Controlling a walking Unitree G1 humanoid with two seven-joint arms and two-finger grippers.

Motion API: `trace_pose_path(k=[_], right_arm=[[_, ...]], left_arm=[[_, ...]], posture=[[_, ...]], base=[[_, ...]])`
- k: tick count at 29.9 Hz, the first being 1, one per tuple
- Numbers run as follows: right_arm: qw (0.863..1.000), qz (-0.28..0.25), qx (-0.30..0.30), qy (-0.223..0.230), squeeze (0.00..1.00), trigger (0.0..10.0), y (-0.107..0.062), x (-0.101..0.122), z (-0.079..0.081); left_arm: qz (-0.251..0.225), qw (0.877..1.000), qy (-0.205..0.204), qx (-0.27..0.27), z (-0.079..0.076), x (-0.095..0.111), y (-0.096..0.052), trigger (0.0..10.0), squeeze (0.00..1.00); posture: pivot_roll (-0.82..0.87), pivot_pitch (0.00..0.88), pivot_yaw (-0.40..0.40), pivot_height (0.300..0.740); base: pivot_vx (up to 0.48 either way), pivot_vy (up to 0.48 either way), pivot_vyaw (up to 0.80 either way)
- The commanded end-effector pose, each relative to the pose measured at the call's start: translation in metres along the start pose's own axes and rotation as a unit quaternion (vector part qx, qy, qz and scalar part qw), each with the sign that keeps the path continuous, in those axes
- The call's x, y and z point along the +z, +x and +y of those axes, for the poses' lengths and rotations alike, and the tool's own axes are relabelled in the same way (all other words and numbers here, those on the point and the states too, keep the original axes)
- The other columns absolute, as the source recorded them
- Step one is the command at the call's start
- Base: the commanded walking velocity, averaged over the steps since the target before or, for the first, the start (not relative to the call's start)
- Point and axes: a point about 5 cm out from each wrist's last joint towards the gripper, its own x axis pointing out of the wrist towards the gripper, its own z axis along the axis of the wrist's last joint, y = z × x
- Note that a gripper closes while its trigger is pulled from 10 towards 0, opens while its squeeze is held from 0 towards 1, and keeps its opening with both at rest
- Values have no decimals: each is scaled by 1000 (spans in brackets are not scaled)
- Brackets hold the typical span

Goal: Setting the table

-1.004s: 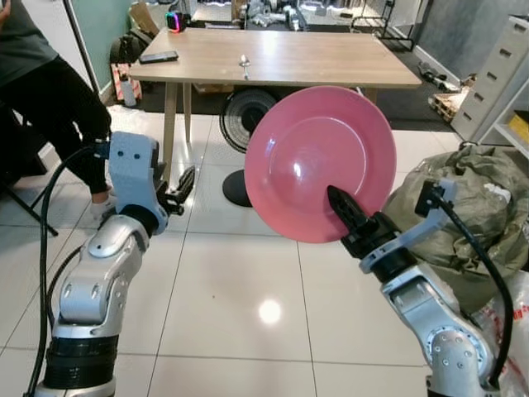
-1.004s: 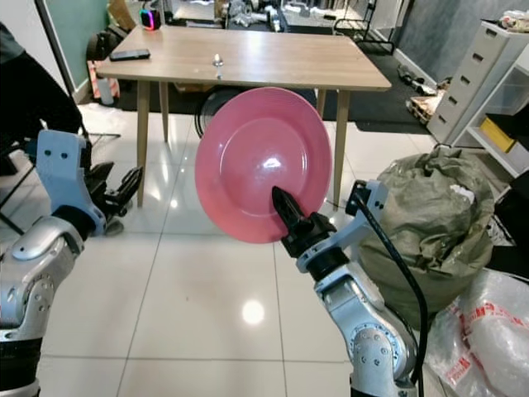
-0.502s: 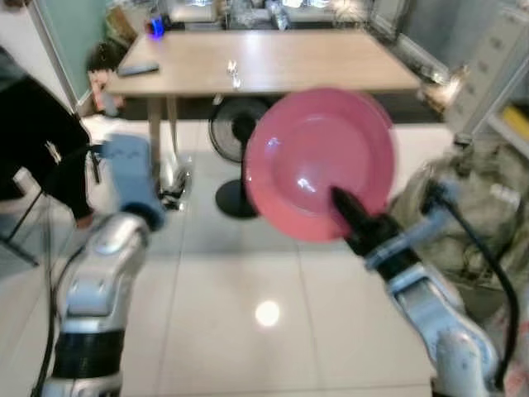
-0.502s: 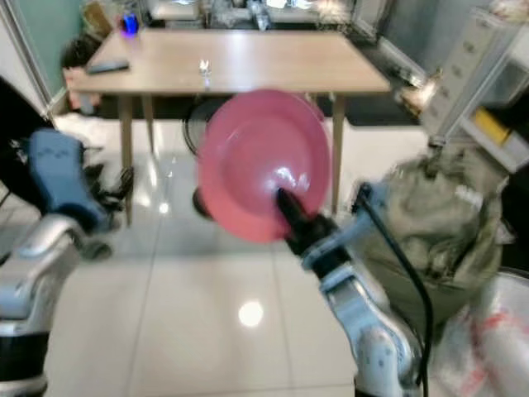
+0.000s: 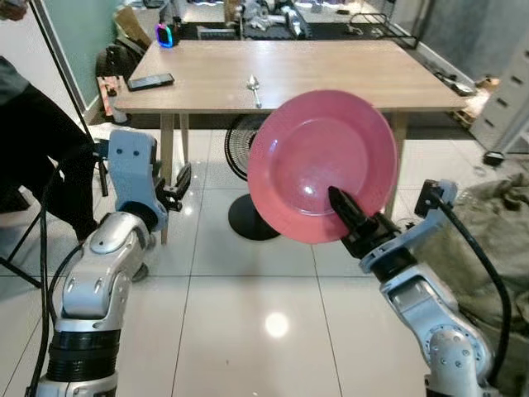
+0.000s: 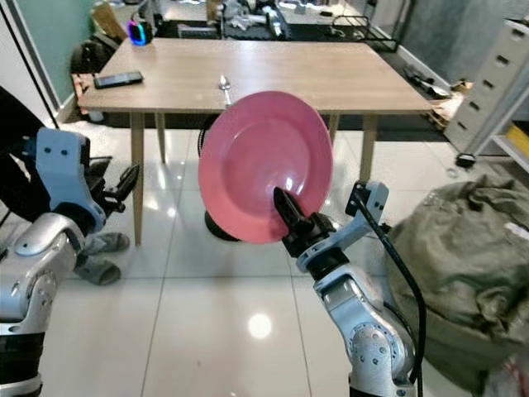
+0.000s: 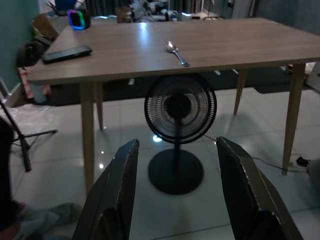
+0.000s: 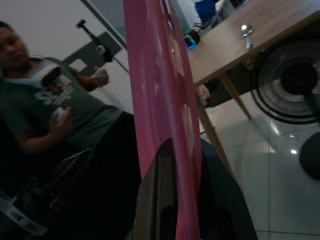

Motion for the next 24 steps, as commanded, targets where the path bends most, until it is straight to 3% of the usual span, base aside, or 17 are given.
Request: trace_pose_path(k=[1,24], right_arm=[[1000,-6,-4,-4,0,10000,-1,3,-1],[1000,-8,-1,-5,0,10000,0,2,1]], left_arm=[[3,1000,5,0,0,-2,-1,10000,0],[11,1000,13,11,5,-3,0,10000,0]], posture=[[-37,0,72,740],[-31,1,74,740]], base=[[480,0,0],[477,0,0]])
